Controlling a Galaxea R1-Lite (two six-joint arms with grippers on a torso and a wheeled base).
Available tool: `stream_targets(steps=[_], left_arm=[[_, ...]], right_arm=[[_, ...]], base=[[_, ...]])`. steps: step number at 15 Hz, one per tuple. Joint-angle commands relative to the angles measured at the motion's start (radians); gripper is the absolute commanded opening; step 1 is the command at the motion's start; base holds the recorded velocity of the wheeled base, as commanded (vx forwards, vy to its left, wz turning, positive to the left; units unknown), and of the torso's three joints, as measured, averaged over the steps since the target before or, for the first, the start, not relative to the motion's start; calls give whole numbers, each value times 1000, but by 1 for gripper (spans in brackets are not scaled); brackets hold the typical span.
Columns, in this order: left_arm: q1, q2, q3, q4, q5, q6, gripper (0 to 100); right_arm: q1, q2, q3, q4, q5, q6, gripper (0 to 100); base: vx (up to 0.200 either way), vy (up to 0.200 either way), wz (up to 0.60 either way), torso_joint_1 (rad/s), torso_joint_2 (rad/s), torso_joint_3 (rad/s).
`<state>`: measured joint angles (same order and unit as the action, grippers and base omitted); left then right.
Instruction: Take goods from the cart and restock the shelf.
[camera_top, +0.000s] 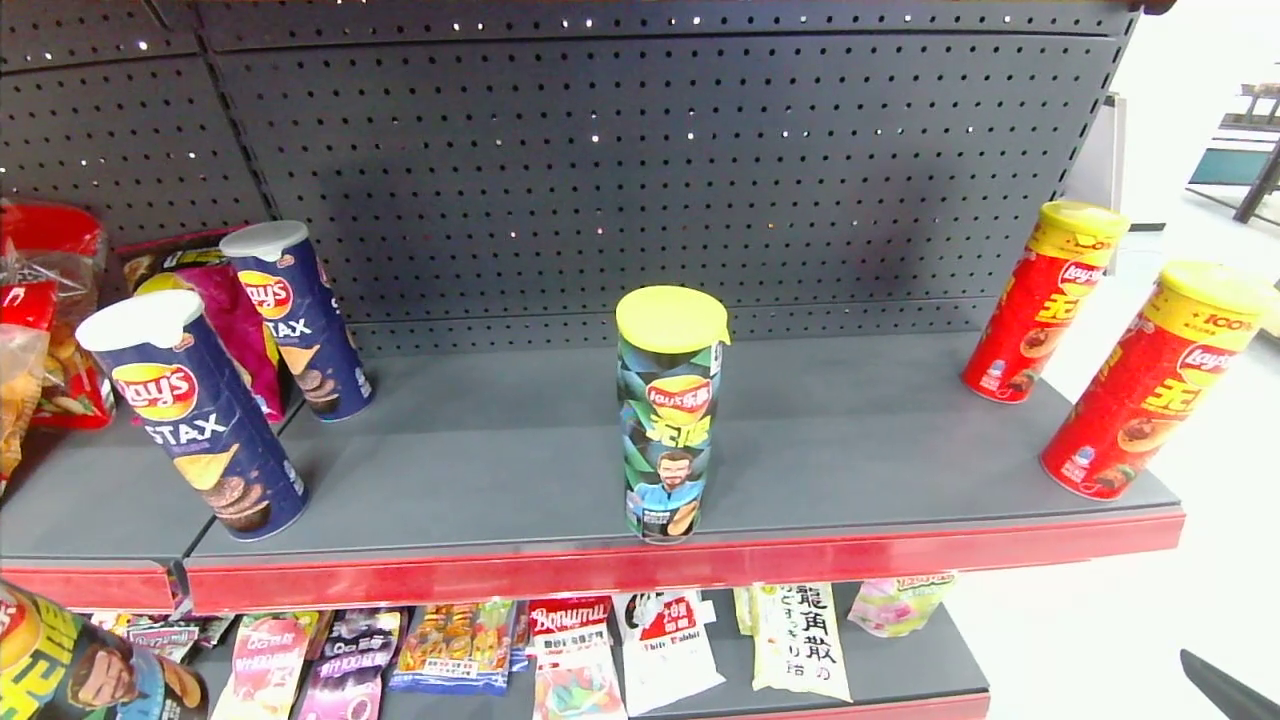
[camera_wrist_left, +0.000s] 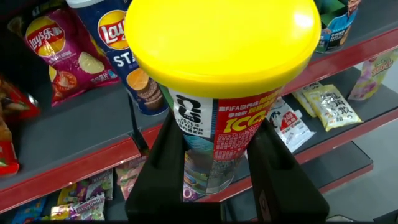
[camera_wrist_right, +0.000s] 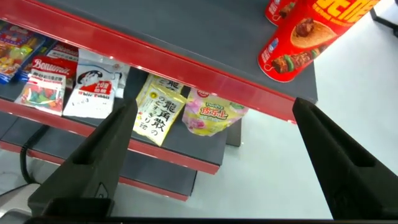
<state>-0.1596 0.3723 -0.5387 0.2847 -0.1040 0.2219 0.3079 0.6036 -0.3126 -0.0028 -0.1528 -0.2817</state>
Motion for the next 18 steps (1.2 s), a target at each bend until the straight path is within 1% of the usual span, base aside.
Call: stream_targets(steps=[1,4,9,11,12,13,14,15,16,17,18], left_arm=[[0,5,0,-13,0,-1,0],[0,14,-1,-22,0,1,0],[0,25,-7,-30,0,-1,0],[0,56,-7,-70,0,-1,0],[0,111,-10,-125,-2,-1,0],[0,146,-12,-153,0,-1,0],[0,146,-12,-153,0,-1,0],[0,258,-10,-257,-17,-10,0],[2,298,-12,-286,-49,-12,0],[2,330,-12,-300,-68,-12,0],[2,367,-18,-303,-74,-13,0]], right_arm=[[0,-10,3,0,1,-5,100],[0,-47,35,-2,-1,-11,100],[-1,-102,64,0,-1,-14,100],[-3,-134,72,0,-7,-10,100],[-23,-194,90,1,-21,3,100],[-36,-219,98,1,-21,27,100],[-36,-219,98,1,-21,27,100],[-66,-308,121,1,-30,116,100],[-99,-317,128,3,-67,145,100],[-167,-303,138,1,-106,182,100],[-250,-294,153,-2,-120,223,100]], base=[[0,0,-600,7,-7,2],[0,0,-600,-1,-1,1],[0,0,0,0,0,0],[0,0,0,0,0,0],[0,0,0,0,0,0],[0,0,0,0,0,0],[0,0,0,0,0,0],[0,0,0,0,0,0],[0,0,0,0,0,0],[0,0,0,0,0,0],[0,0,0,0,0,0]])
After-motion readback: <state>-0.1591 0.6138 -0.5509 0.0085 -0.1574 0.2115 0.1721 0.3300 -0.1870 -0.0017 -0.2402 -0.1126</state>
